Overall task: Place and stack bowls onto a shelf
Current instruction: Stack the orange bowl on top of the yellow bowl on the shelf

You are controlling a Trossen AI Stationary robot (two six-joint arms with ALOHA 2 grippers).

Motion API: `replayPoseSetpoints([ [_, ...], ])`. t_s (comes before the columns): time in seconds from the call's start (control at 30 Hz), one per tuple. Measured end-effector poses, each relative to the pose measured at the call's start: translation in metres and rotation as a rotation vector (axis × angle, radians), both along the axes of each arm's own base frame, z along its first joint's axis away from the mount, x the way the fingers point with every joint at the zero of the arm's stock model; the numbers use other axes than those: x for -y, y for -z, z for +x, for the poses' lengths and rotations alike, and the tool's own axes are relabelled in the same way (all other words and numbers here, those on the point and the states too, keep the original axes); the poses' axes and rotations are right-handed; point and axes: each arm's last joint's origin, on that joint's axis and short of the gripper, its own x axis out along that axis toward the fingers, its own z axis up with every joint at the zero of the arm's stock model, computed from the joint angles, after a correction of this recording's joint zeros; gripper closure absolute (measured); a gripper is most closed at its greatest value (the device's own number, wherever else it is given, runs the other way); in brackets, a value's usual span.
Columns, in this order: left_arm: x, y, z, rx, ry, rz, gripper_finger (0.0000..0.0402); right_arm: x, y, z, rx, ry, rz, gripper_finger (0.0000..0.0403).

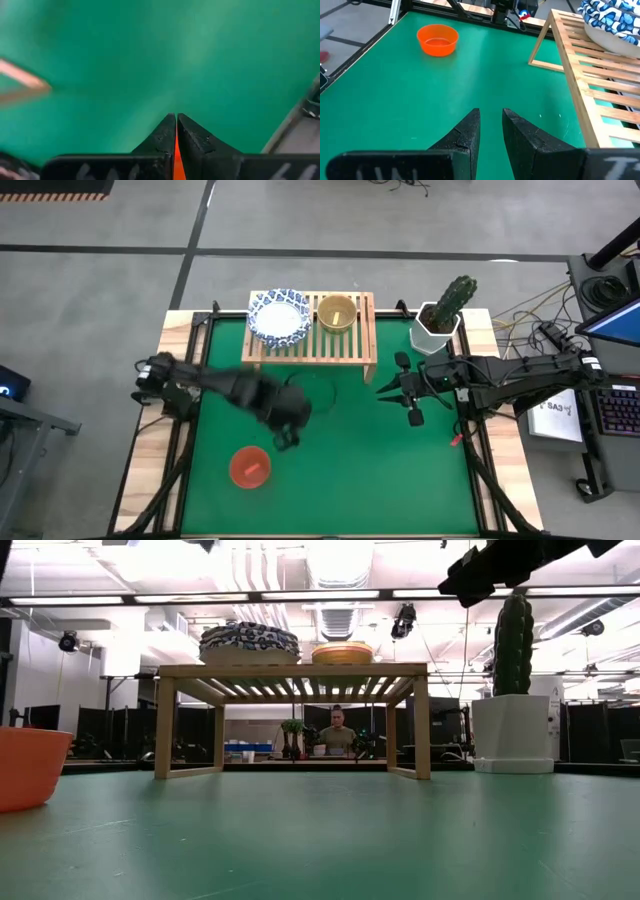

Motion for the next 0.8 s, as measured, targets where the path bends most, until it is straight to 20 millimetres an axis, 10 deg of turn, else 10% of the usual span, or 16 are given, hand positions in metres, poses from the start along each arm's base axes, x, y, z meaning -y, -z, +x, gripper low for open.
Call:
replayPoseSetpoints([
  [0.33, 0.085, 0.078, -0.030, -0.105, -0.333, -0.074, 0.0364, 0.000, 0.000, 0.000, 0.011, -0.013, -0.028, 0.0332],
  [0.8, 0.101, 0.164, -0.037, -0.074, -0.590, -0.247, 0.0190, 0.000, -0.007, 0.003, 0.104, -0.043, -0.104, 0.0332],
])
